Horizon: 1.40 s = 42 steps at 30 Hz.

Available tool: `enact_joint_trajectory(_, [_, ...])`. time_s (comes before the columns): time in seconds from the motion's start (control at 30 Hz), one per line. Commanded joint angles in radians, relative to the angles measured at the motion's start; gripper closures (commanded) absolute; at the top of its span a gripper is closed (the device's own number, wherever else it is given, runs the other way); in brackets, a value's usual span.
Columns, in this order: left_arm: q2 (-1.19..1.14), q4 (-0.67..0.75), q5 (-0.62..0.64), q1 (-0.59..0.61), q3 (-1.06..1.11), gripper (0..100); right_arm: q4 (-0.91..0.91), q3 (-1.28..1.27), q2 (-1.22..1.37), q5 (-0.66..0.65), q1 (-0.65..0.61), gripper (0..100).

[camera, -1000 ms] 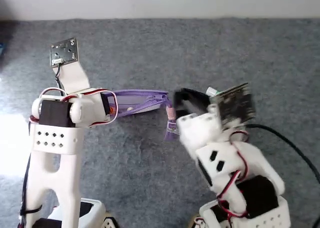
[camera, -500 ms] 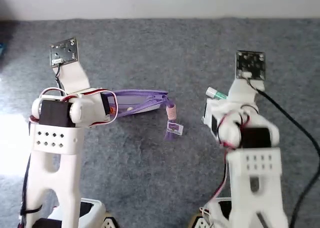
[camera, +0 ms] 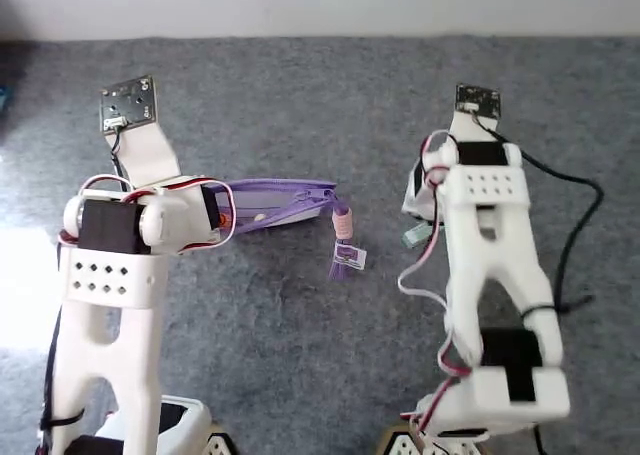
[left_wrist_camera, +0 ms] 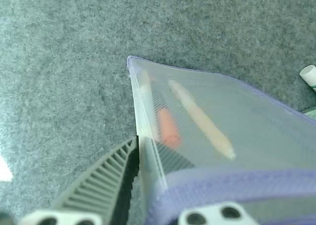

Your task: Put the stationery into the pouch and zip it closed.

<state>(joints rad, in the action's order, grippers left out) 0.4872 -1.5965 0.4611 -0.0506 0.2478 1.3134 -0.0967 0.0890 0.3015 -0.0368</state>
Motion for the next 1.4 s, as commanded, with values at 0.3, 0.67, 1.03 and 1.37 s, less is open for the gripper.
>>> enact_joint_trajectory(0.3, [-0.003, 0.028, 0.009, -0.006, -0.038, 99, 0.013, 0.264, 0.28, 0.12, 0.056, 77.9])
enact_joint_trajectory(0.67, [-0.003, 0.028, 0.009, -0.006, -0.038, 99, 0.008, 0.451, 0.532, 0.127, 0.074, 77.9])
enact_joint_trajectory(1.03, [-0.003, 0.028, 0.011, -0.002, -0.038, 99, 0.116, 0.552, 0.674, 0.124, 0.079, 99.5])
enact_joint_trajectory(1.37, [-0.003, 0.028, 0.011, -0.006, -0.038, 99, 0.288, 0.552, 0.489, 0.121, 0.079, 99.0])
